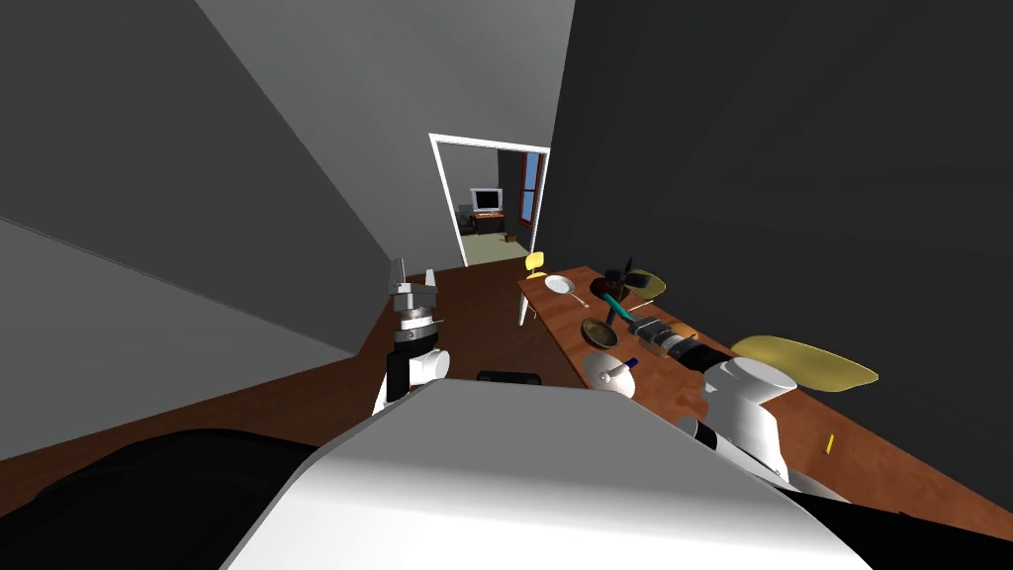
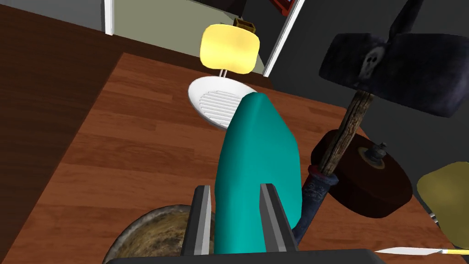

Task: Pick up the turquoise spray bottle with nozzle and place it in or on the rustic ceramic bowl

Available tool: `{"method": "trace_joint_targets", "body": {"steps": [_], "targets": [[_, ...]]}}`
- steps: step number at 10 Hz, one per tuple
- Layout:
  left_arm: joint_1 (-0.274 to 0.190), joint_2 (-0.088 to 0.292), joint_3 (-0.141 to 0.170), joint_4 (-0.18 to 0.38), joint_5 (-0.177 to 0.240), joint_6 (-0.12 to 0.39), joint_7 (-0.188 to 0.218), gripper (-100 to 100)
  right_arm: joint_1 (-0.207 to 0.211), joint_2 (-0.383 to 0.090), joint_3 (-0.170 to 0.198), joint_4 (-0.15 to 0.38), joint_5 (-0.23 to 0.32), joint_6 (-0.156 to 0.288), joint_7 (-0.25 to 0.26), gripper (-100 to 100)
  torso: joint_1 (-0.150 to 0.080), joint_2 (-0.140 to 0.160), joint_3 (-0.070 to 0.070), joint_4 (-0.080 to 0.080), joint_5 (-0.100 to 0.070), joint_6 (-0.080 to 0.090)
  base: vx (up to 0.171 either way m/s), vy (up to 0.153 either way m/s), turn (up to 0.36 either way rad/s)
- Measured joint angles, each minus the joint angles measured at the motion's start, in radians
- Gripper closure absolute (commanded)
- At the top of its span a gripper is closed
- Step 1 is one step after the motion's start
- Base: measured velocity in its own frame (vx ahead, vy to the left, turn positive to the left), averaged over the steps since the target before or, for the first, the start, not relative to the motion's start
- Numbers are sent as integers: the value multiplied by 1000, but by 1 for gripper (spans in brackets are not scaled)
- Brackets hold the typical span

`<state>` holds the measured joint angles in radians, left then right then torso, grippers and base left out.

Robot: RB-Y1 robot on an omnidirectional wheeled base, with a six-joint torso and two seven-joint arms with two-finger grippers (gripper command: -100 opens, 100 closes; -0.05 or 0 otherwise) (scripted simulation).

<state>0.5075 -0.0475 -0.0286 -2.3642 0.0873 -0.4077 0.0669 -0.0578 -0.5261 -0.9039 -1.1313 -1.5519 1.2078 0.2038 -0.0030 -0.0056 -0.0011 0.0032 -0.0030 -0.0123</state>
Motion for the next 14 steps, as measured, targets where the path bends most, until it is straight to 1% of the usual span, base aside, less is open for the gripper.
{"method": "trace_joint_targets", "body": {"steps": [2,3,5,6,7,9,10,14], "targets": [[0,0,0,0,0,0,0,0,9,6,-17,5,-51,35,-26,100,-1,-1,0,0,0,0,-13,-67,152],[0,0,0,0,0,0,0,0,14,10,-31,14,-82,61,-45,100,-2,0,0,0,-1,-1,-18,-60,83],[0,0,0,0,0,0,0,0,21,20,-42,12,-125,90,-78,100,-1,0,0,0,-1,1,-17,-53,99],[0,0,0,0,0,0,0,0,26,23,-53,28,-155,112,-88,100,-2,0,0,0,-1,1,-21,-69,127],[0,0,0,0,0,0,0,0,33,30,-60,25,-178,130,-110,100,-2,0,0,0,-1,1,-10,-65,92],[0,0,0,0,0,0,0,0,46,42,-72,37,-217,161,-135,100,-3,-1,-1,0,-1,1,-4,-48,38],[0,0,0,0,0,0,0,0,46,43,-73,37,-219,164,-139,-100,-1,-1,-1,0,-1,1,-1,-5,-1],[0,0,0,0,0,0,0,0,46,42,-73,37,-218,164,-138,-100,1,-2,-1,-1,0,1,0,0,0]]}}
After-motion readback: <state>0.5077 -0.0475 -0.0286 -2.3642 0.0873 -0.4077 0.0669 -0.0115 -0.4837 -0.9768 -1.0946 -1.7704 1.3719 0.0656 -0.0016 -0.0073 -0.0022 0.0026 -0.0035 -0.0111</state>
